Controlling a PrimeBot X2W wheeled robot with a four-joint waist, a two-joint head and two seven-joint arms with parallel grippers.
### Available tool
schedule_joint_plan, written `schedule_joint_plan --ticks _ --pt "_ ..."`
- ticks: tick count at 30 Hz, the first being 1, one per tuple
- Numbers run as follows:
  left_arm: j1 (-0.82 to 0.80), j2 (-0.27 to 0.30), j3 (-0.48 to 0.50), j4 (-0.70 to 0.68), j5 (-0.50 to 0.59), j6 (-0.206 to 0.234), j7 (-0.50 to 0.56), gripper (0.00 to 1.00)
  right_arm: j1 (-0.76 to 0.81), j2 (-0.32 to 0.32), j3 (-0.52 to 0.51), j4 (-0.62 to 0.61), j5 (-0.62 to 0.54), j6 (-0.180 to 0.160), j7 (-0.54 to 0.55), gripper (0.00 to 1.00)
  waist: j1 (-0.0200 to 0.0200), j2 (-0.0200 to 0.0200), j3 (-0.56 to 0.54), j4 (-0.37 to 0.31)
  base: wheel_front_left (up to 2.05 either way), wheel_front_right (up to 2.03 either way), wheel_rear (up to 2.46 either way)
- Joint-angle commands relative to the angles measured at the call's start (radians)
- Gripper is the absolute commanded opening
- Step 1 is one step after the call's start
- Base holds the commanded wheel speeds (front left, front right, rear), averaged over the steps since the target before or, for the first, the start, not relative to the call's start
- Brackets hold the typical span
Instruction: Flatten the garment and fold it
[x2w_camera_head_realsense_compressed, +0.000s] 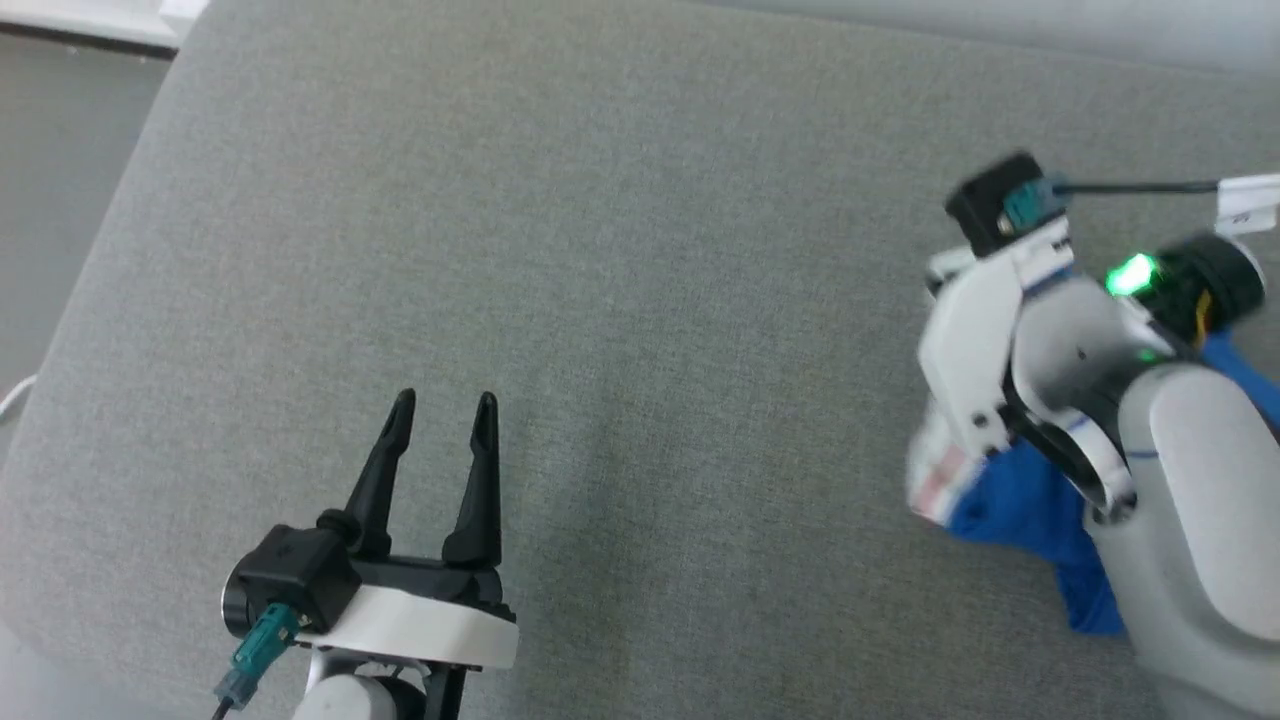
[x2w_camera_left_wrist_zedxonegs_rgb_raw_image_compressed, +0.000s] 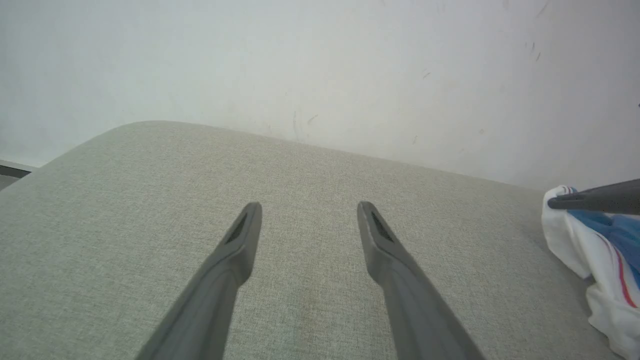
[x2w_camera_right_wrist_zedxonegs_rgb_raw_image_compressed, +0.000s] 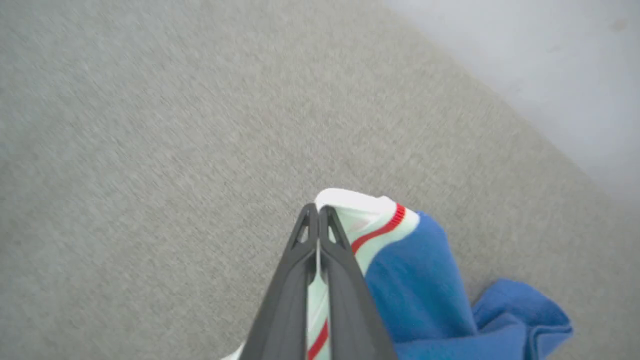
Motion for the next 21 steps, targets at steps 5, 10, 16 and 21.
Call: schedule_joint_plan --ticks 5,10,16,21 --pt "0.021 0.000 0.010 0.003 0.019 -0.009 -0.005 1.00 -0.130 0.077 0.076 -0.058 0.056 -0.001 -0.099 0.00 -0.0001 0.0000 -0.087 -0.019 0.00 0.00 0.00" --pt "0.046 0.004 0.020 -0.007 0.017 -0.007 -0.005 1.00 -0.132 0.135 0.228 -0.089 0.150 -0.001 -0.112 0.00 -0.0001 0.0000 -0.100 -0.017 0.00 0.00 0.00" --pt "0.066 0.002 0.030 -0.012 0.009 -0.007 -0.005 1.00 0.055 0.123 0.399 -0.064 0.272 -0.001 -0.033 0.00 -0.0001 0.0000 -0.087 0.003 0.00 0.00 0.00" --pt "0.065 0.000 0.035 -0.006 0.006 -0.010 -0.005 1.00 0.131 0.069 0.413 -0.056 0.274 -0.001 -0.071 1.00 -0.0001 0.0000 -0.080 0.009 0.00 0.00 0.00"
